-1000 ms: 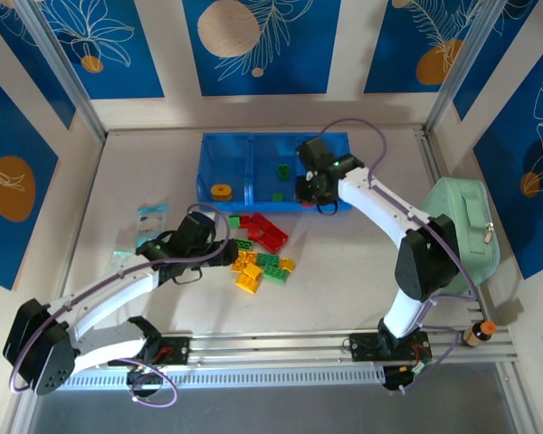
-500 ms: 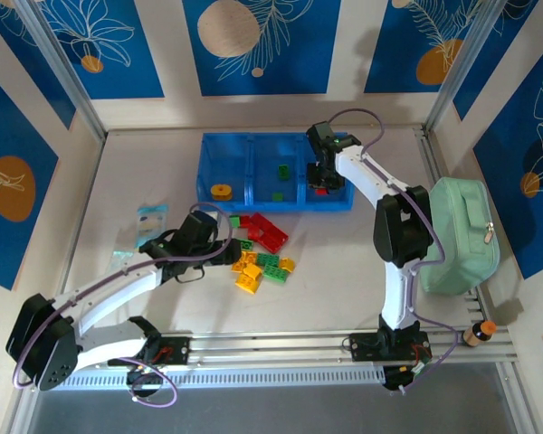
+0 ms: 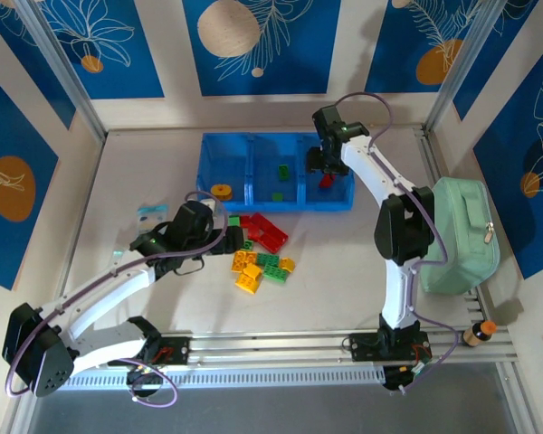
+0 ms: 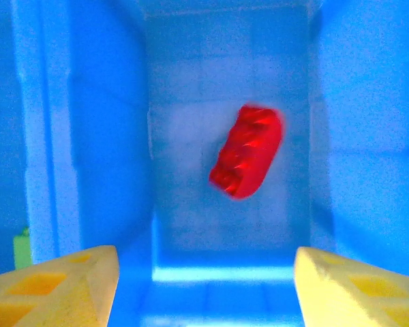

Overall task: Sort the legos into containers by color
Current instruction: Place the lego in the container, then move the lego to the center of the table.

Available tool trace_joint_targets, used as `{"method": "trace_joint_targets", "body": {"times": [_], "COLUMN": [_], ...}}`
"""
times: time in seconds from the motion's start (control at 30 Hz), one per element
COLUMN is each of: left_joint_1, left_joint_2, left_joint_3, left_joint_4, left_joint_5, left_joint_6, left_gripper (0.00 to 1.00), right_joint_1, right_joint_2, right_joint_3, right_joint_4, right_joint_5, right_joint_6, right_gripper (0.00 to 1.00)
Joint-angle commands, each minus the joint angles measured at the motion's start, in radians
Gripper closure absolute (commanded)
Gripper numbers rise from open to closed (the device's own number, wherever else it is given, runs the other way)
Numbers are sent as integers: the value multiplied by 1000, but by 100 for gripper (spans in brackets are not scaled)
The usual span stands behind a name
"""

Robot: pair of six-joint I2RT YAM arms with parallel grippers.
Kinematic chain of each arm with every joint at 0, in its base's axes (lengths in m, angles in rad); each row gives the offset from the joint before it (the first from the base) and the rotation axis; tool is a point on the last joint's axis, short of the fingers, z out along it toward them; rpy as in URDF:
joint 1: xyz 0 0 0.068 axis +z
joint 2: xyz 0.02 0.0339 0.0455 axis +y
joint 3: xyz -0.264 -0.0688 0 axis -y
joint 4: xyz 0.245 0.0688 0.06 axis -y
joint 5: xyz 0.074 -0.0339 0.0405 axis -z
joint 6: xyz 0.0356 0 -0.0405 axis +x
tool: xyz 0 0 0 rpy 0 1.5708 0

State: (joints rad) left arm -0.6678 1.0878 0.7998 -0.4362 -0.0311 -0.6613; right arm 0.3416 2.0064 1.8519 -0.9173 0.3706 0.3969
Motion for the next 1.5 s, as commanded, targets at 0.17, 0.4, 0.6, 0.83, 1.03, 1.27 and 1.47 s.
{"method": "trace_joint_targets", "body": {"times": [0.17, 0.4, 0.6, 0.83, 1.03, 1.27, 1.47], "left_joint_1": [1, -9, -10, -10, -11, -4, 2], "left_joint_2": [98, 203, 286, 347, 397, 394, 265], "left_joint_3": [-13, -47, -60, -76, -94, -132, -194], "left_joint_4": [9, 100, 132, 160, 203, 172, 134], "left_joint_5": [53, 83, 89, 84, 89, 10, -87], "left_joint_6": [40, 22, 9, -6, -14, -53, -98], "left_gripper": [20, 27, 34, 43, 46, 54, 55], "right_joint_1": [69, 83, 95, 113, 125, 128, 128], "right_joint_2": [-365, -471, -515, -518, -524, -546, -569], "right_joint_3": [-325, -565, -693, -718, -729, -735, -754], "right_joint_4": [127, 183, 235, 235, 235, 223, 221], "right_joint_5": [-79, -116, -150, -148, -142, -127, -122], "right_joint_6": [49, 103, 141, 144, 146, 143, 140], "right_gripper": [31, 32, 33, 34, 35, 35, 35]}}
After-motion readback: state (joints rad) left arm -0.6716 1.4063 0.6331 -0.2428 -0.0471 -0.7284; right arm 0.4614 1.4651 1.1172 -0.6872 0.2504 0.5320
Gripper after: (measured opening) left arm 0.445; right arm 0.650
